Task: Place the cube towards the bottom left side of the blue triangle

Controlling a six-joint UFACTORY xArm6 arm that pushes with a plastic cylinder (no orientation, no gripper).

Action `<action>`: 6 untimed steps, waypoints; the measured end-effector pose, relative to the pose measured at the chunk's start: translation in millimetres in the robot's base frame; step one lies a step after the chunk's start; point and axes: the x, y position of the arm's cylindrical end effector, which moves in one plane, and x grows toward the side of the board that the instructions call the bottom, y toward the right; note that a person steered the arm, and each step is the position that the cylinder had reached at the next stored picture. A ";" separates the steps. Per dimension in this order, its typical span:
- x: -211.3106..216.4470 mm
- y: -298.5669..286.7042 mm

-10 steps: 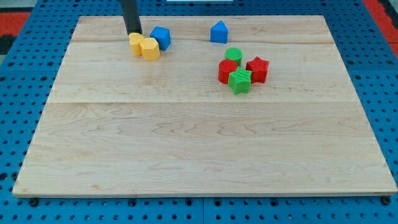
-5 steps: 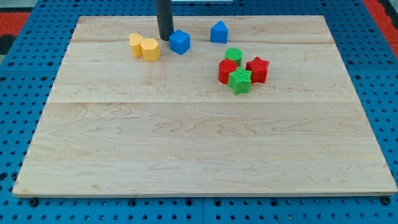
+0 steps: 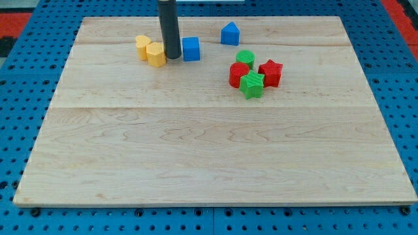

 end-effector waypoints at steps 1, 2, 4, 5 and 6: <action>-0.3 22.6; -2.1 67.9; -2.6 80.5; -1.1 53.2; -11.9 32.5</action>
